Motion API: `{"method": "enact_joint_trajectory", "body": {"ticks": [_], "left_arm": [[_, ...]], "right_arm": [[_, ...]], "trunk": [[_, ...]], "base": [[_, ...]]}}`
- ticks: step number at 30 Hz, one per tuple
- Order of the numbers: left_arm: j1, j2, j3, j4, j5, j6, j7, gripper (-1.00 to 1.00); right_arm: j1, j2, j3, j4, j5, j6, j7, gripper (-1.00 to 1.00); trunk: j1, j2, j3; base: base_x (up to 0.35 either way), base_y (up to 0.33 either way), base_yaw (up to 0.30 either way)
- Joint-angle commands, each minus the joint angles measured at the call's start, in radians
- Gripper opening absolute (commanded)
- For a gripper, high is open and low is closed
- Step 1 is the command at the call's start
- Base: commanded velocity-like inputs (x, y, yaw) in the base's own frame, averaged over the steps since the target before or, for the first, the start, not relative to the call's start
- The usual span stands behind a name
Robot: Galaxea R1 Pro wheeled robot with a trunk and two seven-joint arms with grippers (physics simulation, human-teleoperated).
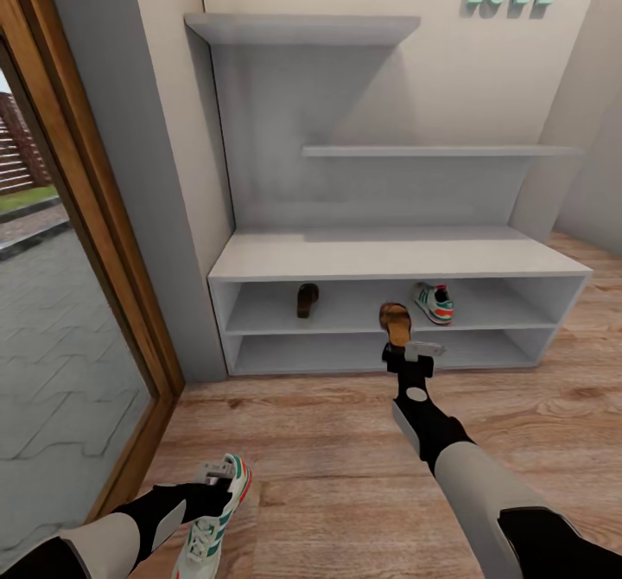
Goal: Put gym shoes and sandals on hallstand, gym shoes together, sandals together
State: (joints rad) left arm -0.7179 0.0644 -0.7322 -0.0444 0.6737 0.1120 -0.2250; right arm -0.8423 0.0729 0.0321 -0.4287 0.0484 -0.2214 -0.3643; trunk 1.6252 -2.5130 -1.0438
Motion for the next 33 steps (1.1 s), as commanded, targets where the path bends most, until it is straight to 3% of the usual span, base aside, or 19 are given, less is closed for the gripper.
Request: {"method": "enact_joint_trajectory", "body": {"ticks": [1, 13, 22, 33], "left_arm": [[0.000, 0.000, 0.000, 0.000, 0.000, 0.000, 0.001, -1.00], [0.000, 0.000, -0.003, 0.000, 0.000, 0.000, 0.001, -1.00], [0.000, 0.000, -0.007, 0.000, 0.000, 0.000, 0.001, -1.00], [0.000, 0.000, -0.008, 0.000, 0.000, -0.001, 0.001, -1.00]], "right_arm": [[0.000, 0.000, 0.000, 0.004, -0.001, -0.001, 0.002, -1.00], [0.000, 0.006, 0.001, 0.022, -0.001, -0.001, 0.005, -1.00], [0.000, 0.018, 0.001, 0.024, -0.001, -0.001, 0.093, -1.00], [0.000, 0.019, 0.001, 0.025, -0.001, -0.001, 0.110, -1.00]], "trunk": [[0.000, 0.000, 0.000], [0.000, 0.000, 0.000], [0.000, 0.000, 0.000], [0.000, 0.000, 0.000]], "base": [[0.009, 0.018, 0.000], [0.053, 0.059, 0.000], [0.014, 0.010, 0.000], [0.087, 0.001, 0.000]]}}
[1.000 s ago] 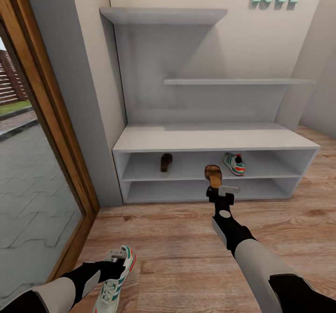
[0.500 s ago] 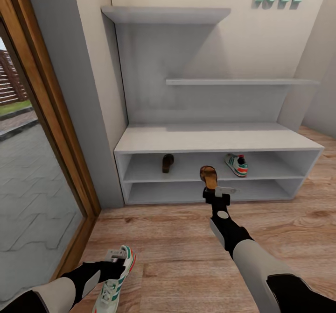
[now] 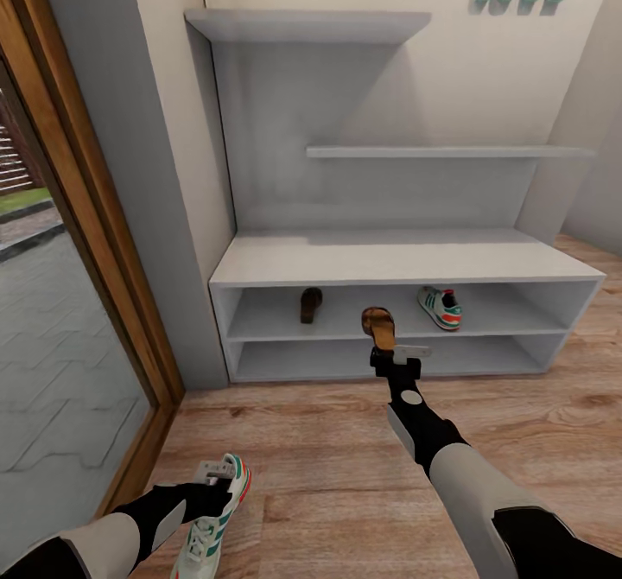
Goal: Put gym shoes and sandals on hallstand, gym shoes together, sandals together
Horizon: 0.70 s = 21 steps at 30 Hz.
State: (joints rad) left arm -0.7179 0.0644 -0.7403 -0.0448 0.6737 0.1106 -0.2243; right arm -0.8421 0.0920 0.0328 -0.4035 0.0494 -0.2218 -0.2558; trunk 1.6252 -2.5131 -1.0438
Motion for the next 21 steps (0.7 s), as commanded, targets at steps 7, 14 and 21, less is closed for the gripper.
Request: {"method": "enact_joint_trajectory", "body": {"ticks": [7, 14, 21], "left_arm": [[0.000, 0.000, -0.001, 0.000, 0.000, 0.000, 0.000, -1.00], [0.000, 0.000, -0.001, 0.000, 0.000, 0.000, 0.000, -1.00], [0.000, 0.000, -0.001, 0.000, 0.000, 0.000, 0.000, -1.00]], "right_arm": [[0.000, 0.000, 0.000, 0.000, -0.002, 0.000, 0.019, -1.00], [0.000, 0.000, 0.000, 0.029, -0.002, 0.000, 0.106, -1.00], [0.000, 0.000, 0.000, 0.046, -0.002, -0.001, 0.122, -1.00]], "trunk": [[0.000, 0.000, 0.000], [0.000, 0.000, 0.000], [0.000, 0.000, 0.000]], "base": [[0.008, 0.000, 0.000], [0.000, 0.000, 0.000], [0.000, 0.000, 0.000]]}}
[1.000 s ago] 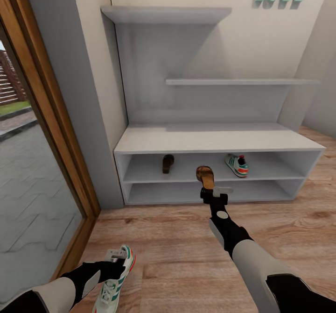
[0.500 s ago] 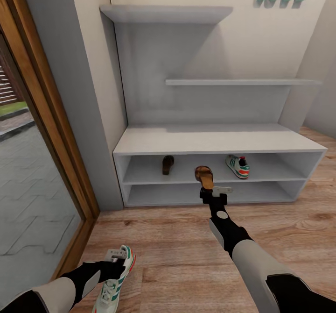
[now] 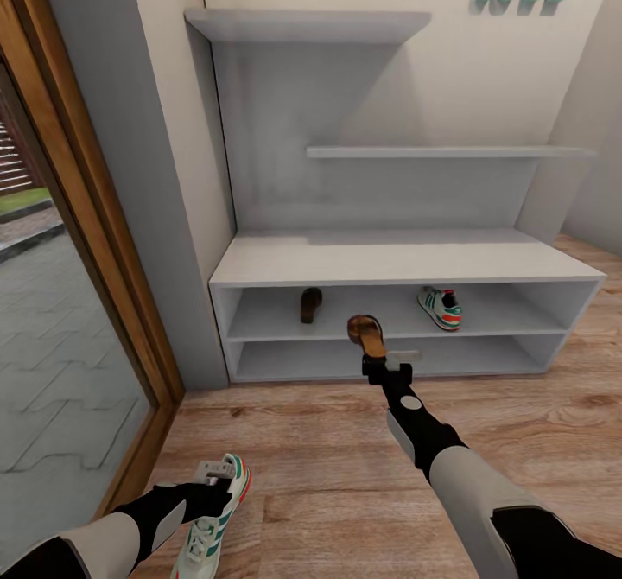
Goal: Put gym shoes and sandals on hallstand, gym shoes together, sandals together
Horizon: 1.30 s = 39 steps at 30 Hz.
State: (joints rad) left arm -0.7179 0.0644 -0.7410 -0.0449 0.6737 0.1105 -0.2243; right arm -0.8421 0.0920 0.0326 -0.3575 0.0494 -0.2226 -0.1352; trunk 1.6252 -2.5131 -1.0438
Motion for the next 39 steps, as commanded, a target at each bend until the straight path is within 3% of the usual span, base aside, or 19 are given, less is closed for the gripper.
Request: {"method": "enact_joint_trajectory", "body": {"ticks": [1, 39], "left_arm": [[0.000, 0.000, 0.000, 0.000, 0.000, 0.000, 0.000, -1.00], [0.000, 0.000, 0.001, 0.000, 0.000, 0.000, 0.000, -1.00]], "right_arm": [[0.000, 0.000, 0.000, 0.001, -0.002, 0.000, 0.002, -1.00], [0.003, 0.000, 0.000, 0.003, 0.000, -0.006, 0.003, -1.00]], "trunk": [[0.000, 0.000, 0.000], [0.000, 0.000, 0.000]], "base": [[0.000, 0.000, 0.000], [0.000, 0.000, 0.000]]}}
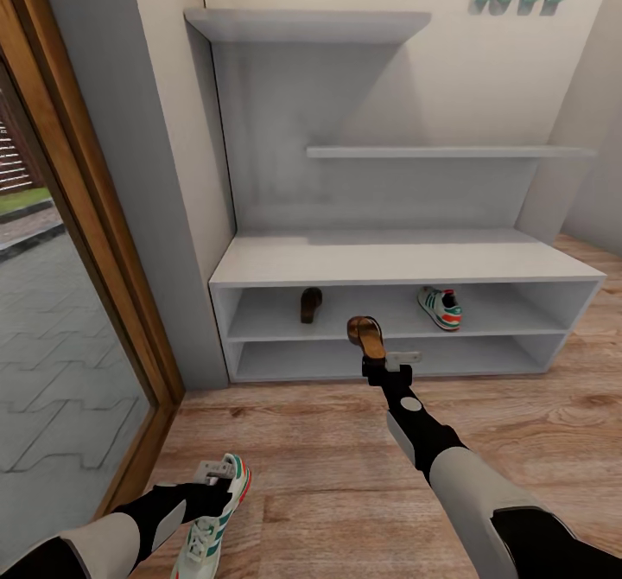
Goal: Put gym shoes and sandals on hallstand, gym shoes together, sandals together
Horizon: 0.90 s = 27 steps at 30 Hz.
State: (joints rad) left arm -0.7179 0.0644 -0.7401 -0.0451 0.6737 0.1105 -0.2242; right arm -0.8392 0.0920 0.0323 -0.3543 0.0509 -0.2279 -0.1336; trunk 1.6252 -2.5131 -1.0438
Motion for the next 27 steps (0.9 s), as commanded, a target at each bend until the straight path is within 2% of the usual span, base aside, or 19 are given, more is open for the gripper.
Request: {"method": "enact_joint_trajectory", "body": {"ticks": [1, 6, 13, 17, 18, 20, 24, 27], "left_arm": [[0.000, 0.000, 0.000, 0.000, 0.000, 0.000, 0.000, -1.00], [0.000, 0.000, 0.001, 0.000, 0.001, -0.006, -0.001, -1.00], [0.000, -0.008, 0.002, -0.015, 0.005, -0.074, -0.001, -1.00], [0.000, -0.034, 0.003, -0.041, 0.005, -0.090, -0.001, -1.00], [0.000, -0.051, 0.003, -0.049, 0.006, -0.094, -0.001, -1.00], [0.000, -0.066, 0.003, -0.054, 0.006, -0.097, -0.001, -1.00], [0.000, -0.083, 0.011, -0.059, 0.006, -0.099, -0.001, -1.00], [0.000, -0.090, 0.038, -0.062, 0.007, -0.101, -0.001, -1.00]], "right_arm": [[0.000, 0.000, 0.000, 0.000, -0.002, 0.000, 0.002, -1.00], [0.001, 0.000, 0.000, 0.000, -0.002, -0.001, 0.002, -1.00], [0.001, 0.000, 0.000, 0.000, -0.002, -0.001, 0.002, -1.00], [0.002, 0.000, 0.000, 0.000, -0.002, -0.001, 0.002, -1.00], [0.002, 0.000, 0.000, 0.000, -0.002, -0.001, 0.002, -1.00], [0.002, 0.000, 0.000, 0.000, -0.002, -0.001, 0.002, -1.00], [0.002, 0.000, 0.000, 0.000, -0.002, -0.001, 0.002, -1.00], [0.002, 0.000, 0.000, 0.001, -0.002, -0.001, 0.002, -1.00]], "trunk": [[0.000, 0.000, 0.000], [0.000, 0.000, 0.000], [0.000, 0.000, 0.000], [0.000, 0.000, 0.000], [0.000, 0.000, 0.000], [0.000, 0.000, 0.000], [0.000, 0.000, 0.000], [0.000, 0.000, 0.000]], "base": [[0.000, 0.000, 0.000], [0.000, 0.000, 0.000], [0.000, 0.000, 0.000], [0.000, 0.000, 0.000], [0.000, 0.000, 0.000], [0.000, 0.000, 0.000], [0.000, 0.000, 0.000], [0.000, 0.000, 0.000]]}}
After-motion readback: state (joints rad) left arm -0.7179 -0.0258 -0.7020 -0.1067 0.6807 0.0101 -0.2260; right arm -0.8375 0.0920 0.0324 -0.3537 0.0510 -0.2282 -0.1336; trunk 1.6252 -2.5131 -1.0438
